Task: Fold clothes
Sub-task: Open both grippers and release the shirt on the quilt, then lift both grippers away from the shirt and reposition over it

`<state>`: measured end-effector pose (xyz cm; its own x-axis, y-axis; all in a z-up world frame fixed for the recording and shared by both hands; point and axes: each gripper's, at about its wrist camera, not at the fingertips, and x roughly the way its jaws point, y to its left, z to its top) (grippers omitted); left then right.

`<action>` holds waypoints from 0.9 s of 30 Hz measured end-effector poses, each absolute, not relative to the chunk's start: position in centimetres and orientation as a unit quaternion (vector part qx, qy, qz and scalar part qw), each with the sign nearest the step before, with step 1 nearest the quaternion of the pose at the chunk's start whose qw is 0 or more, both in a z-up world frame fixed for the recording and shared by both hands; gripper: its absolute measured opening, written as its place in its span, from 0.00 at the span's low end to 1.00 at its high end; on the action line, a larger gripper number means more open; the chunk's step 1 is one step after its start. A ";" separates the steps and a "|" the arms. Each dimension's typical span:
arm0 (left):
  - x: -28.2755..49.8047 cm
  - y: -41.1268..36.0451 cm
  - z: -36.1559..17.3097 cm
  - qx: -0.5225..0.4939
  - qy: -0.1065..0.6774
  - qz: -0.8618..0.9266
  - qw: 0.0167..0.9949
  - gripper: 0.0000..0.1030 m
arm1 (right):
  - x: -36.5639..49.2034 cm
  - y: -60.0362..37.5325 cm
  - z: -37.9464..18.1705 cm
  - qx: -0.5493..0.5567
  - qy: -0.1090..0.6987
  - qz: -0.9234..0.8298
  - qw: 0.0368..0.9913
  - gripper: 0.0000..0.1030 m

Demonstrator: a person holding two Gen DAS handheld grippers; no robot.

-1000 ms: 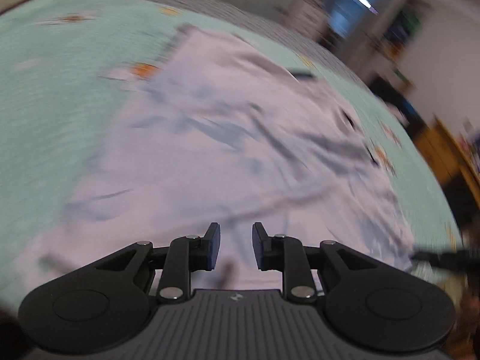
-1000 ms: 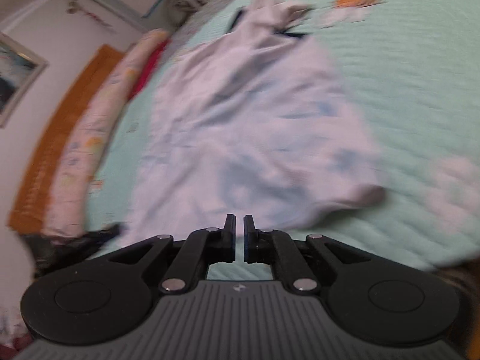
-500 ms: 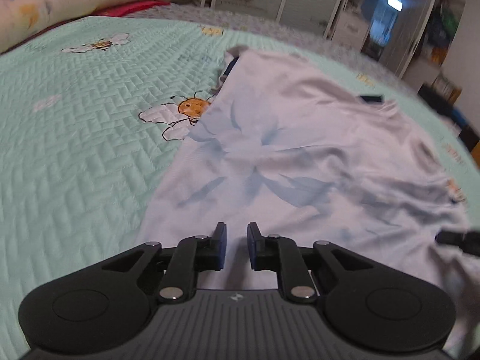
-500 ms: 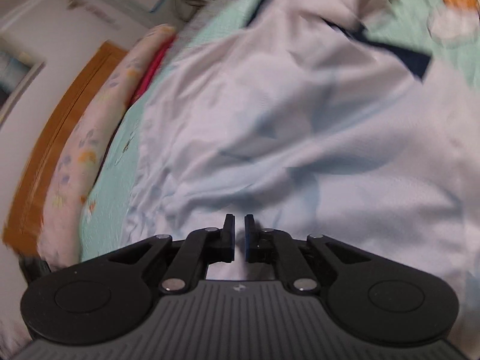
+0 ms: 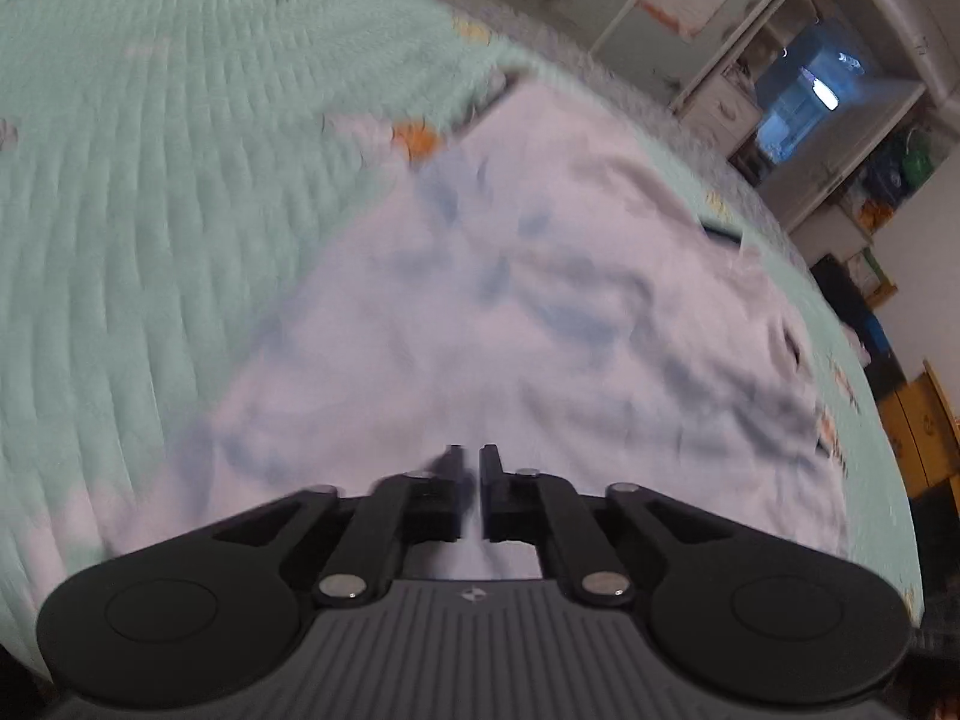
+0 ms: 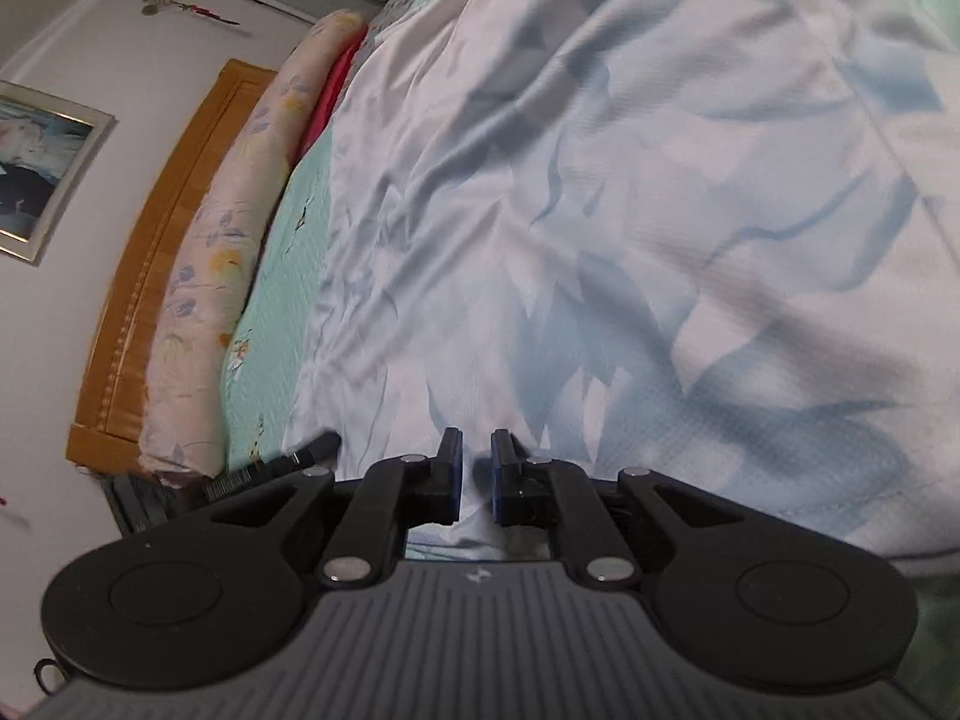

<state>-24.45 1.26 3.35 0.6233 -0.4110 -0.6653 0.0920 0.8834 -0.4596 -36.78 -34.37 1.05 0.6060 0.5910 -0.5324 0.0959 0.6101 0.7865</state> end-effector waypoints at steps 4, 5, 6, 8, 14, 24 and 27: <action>-23.5 -1.5 3.4 -0.104 0.460 -0.147 0.870 0.37 | -37.1 -35.2 1.2 0.400 0.427 0.134 0.800 0.22; -23.3 -2.2 3.4 -0.081 0.471 -0.148 0.866 0.35 | -36.9 -35.6 0.9 0.408 0.434 0.123 0.793 0.10; -23.3 -2.4 3.8 -0.084 0.472 -0.144 0.866 0.36 | -36.8 -35.9 1.2 0.405 0.439 0.109 0.794 0.07; -23.2 -2.3 5.1 -0.116 0.476 -0.136 0.861 0.36 | -36.7 -36.1 2.9 0.378 0.436 0.082 0.812 0.11; -25.8 -2.4 14.7 -0.262 0.425 -0.219 0.838 0.43 | -38.0 -38.0 13.7 0.374 0.328 0.136 0.857 0.19; -33.3 -5.9 35.1 -0.307 0.270 -0.401 0.820 0.60 | -41.8 -41.4 34.6 0.496 0.096 0.372 0.779 0.46; -34.8 -6.8 41.4 -0.273 0.215 -0.417 0.840 0.60 | -43.2 -42.6 40.7 0.481 0.030 0.396 0.782 0.55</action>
<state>-34.80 -6.77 41.41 0.5600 -0.8177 -0.1332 0.5829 0.5032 -0.6380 -43.15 -42.63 40.67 0.6853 0.6475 0.3333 -0.5893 0.2241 0.7762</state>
